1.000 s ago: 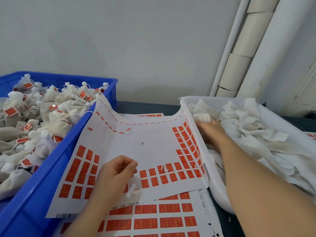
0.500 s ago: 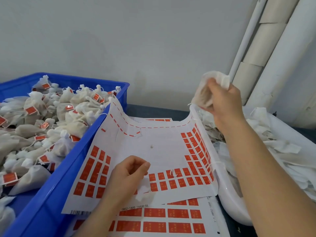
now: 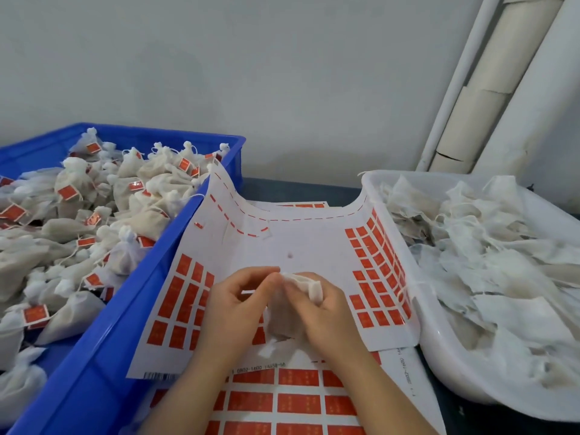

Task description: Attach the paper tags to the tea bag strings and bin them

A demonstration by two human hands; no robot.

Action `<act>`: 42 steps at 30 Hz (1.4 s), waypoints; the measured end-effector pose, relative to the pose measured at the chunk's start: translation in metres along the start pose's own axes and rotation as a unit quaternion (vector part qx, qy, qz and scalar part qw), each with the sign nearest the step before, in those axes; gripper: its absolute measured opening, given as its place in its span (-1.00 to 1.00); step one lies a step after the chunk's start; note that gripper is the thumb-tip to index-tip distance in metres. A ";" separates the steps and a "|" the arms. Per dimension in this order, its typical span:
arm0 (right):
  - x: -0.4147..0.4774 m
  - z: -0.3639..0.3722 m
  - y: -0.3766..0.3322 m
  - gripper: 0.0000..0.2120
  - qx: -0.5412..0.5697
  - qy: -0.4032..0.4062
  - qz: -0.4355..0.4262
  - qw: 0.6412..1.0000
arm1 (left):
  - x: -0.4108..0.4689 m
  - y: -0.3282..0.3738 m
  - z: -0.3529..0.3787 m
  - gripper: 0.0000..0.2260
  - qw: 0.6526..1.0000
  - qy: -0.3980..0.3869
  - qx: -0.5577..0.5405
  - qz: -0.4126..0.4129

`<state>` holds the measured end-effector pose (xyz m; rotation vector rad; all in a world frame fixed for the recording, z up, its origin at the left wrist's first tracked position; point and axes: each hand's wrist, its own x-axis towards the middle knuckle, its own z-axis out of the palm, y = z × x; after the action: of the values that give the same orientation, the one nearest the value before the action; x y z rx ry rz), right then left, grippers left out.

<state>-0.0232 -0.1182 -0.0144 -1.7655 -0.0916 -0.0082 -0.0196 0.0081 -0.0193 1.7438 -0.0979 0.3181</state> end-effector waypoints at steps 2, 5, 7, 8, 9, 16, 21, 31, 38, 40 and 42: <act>0.002 -0.003 0.002 -0.85 0.007 0.001 -0.014 1.000 | -0.001 -0.001 0.001 -0.85 1.000 0.002 0.020 0.020; 0.002 -0.006 0.002 -0.77 0.007 -0.004 -0.050 0.999 | -0.002 -0.001 0.000 -0.86 0.999 0.012 0.032 0.029; 0.000 -0.005 0.001 -0.72 0.008 0.001 -0.063 0.998 | -0.001 -0.001 -0.001 -0.86 0.999 0.020 0.027 0.025; -0.001 -0.004 0.001 -0.73 0.011 0.006 -0.064 0.998 | -0.001 -0.001 -0.002 -0.86 0.999 0.020 0.021 0.022; -0.001 -0.004 0.002 -0.74 0.016 0.012 -0.060 0.998 | -0.001 0.000 -0.002 -0.86 1.000 0.019 0.014 0.018; -0.001 -0.005 0.003 -0.83 0.039 0.040 -0.023 0.998 | -0.002 0.001 -0.003 -0.83 1.000 0.014 0.004 0.020; -0.003 -0.003 -0.002 -0.75 0.016 0.044 -0.072 0.996 | -0.004 0.005 -0.003 -0.79 0.998 -0.014 -0.031 0.054; -0.003 -0.004 0.002 -0.90 0.000 0.064 -0.107 0.992 | -0.008 0.007 0.000 -0.77 0.991 0.019 0.007 0.131; -0.003 -0.007 0.001 -0.84 -0.011 0.054 -0.142 0.988 | -0.009 0.009 -0.001 -0.74 0.976 0.081 0.060 0.192; -0.002 -0.009 0.001 -0.85 -0.004 0.059 -0.146 0.988 | -0.008 0.010 -0.004 -0.78 0.971 0.105 0.058 0.205; 0.000 -0.012 0.002 -0.88 -0.001 0.064 -0.143 0.988 | -0.007 0.012 -0.006 -0.81 0.968 0.129 0.054 0.207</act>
<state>-0.0227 -0.1302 -0.0140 -1.7367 -0.2506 -0.3282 -0.0301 0.0111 -0.0092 1.7666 -0.2608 0.8665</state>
